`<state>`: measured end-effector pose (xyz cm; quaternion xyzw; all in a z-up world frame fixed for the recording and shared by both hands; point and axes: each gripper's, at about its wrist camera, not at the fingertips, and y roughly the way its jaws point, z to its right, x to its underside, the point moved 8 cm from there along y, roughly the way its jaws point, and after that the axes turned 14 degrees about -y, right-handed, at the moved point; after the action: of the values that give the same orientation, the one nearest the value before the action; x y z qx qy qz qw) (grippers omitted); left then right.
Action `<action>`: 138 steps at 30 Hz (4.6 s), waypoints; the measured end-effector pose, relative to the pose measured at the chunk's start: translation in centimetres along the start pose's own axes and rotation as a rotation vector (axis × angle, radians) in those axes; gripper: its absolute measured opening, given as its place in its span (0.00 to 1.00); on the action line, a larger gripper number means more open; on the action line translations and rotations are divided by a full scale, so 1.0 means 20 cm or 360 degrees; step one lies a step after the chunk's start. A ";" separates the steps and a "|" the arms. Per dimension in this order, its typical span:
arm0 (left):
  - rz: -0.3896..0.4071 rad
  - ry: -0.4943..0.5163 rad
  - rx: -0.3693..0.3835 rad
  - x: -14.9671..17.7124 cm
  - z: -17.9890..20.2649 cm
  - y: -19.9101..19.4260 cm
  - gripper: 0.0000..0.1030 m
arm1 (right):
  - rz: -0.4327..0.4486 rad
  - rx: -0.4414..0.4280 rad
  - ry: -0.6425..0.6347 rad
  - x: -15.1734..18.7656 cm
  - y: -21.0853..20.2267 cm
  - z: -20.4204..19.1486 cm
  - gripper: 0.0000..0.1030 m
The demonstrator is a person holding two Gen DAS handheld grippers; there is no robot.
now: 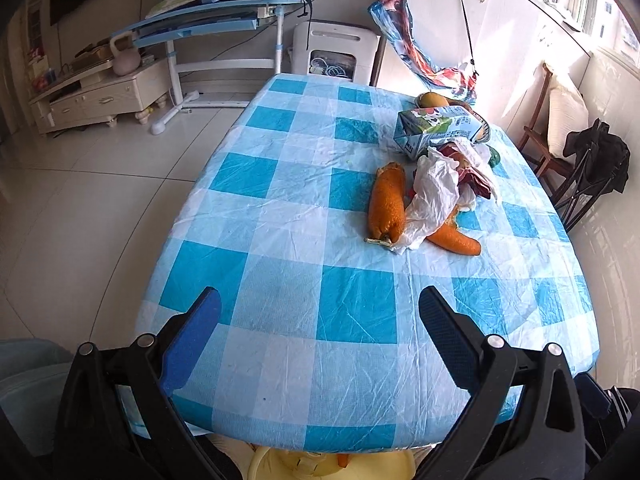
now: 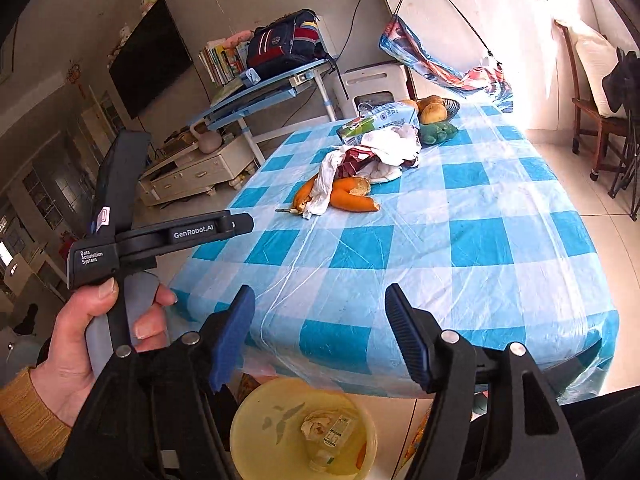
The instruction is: Collect trash
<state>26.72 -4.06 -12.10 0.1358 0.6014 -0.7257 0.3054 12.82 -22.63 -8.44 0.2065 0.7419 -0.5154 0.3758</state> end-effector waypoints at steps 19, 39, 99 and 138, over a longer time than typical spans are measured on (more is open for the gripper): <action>-0.0198 0.0110 0.0088 -0.22 0.33 0.46 0.21 | -0.0033 -0.0107 0.0131 -0.04 0.08 0.10 0.65; -0.0152 -0.0044 0.0299 -0.19 0.11 0.18 0.12 | 0.0004 -0.0123 0.0171 -0.06 0.04 0.12 0.65; -0.0069 0.0212 -0.0115 -0.40 0.20 0.66 0.93 | -0.0075 -0.0053 -0.0032 -0.05 0.12 -0.08 0.70; -0.0068 0.0210 -0.0116 -0.40 0.20 0.66 0.93 | -0.0111 0.0081 -0.0557 0.07 0.16 -0.41 0.77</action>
<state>41.64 -6.87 -17.12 0.1595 0.6489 -0.6992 0.2543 11.26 -14.05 -9.96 0.0972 0.6587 -0.5748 0.4756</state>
